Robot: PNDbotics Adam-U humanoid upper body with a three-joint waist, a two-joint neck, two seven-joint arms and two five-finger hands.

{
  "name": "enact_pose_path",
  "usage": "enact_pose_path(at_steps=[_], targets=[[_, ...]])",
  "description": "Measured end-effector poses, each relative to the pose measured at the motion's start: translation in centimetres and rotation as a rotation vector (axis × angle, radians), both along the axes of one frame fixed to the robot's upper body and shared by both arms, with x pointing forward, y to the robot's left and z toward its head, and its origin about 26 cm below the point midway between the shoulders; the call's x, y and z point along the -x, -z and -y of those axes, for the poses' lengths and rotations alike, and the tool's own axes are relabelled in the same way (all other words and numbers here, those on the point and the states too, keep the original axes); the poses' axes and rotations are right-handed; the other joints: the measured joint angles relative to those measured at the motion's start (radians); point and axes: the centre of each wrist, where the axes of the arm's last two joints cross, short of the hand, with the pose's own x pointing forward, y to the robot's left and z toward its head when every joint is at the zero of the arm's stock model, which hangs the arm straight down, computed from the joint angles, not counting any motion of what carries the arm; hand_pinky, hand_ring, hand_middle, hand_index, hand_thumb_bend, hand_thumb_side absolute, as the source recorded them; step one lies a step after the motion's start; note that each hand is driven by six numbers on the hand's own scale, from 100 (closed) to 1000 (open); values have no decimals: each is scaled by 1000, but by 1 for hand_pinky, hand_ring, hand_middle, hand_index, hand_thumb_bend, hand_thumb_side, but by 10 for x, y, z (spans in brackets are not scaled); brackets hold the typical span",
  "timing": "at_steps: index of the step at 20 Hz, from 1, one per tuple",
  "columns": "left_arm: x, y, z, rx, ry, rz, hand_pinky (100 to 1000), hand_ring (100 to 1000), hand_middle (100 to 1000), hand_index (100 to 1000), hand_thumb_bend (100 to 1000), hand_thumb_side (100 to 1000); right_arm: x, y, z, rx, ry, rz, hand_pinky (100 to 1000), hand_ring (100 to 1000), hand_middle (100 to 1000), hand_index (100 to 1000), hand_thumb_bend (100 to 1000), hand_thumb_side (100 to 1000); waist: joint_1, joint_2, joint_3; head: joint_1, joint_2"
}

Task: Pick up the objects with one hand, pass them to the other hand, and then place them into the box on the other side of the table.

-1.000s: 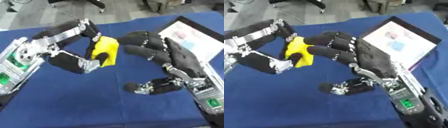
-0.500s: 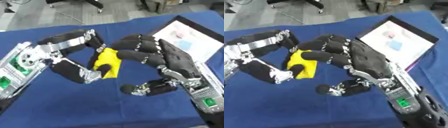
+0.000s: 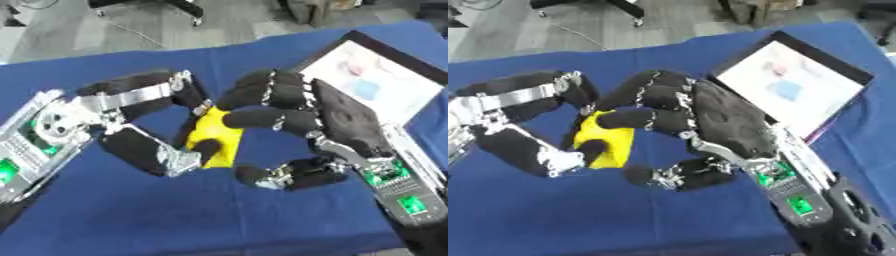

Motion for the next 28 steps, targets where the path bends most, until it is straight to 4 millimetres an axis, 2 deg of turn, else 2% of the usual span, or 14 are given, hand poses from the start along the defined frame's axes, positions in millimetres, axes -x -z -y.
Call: enact_pose_path(at_steps=[10, 16, 22, 24, 25, 28], targets=[[1, -2, 7, 12, 37, -19, 680, 379, 257, 263, 100, 248, 1, 2, -2, 10, -6, -8, 751, 738, 740, 826, 262, 100, 5, -2, 0, -9, 0], [2, -2, 11, 8, 64, -39, 692, 384, 258, 264, 100, 247, 2, 2, -3, 3, 9, -11, 744, 732, 739, 831, 247, 100, 5, -4, 1, -11, 0], [2, -1, 12, 1, 79, -54, 690, 385, 259, 264, 100, 247, 2, 5, -2, 8, 43, -13, 719, 709, 719, 810, 165, 100, 5, -8, 3, -15, 0], [2, -1, 13, 0, 83, -61, 690, 386, 259, 265, 100, 247, 3, 5, -2, 5, 48, -13, 694, 679, 689, 783, 100, 100, 6, -8, 5, -16, 0], [2, -1, 13, 0, 86, -65, 690, 386, 260, 265, 100, 247, 3, 5, -2, 1, 51, -12, 682, 663, 674, 769, 100, 100, 6, -8, 5, -16, 0], [2, -1, 13, 1, 91, -71, 690, 388, 264, 270, 100, 247, 4, 4, -3, -24, 57, -19, 628, 571, 572, 632, 100, 100, 6, -8, 5, -17, 0]])
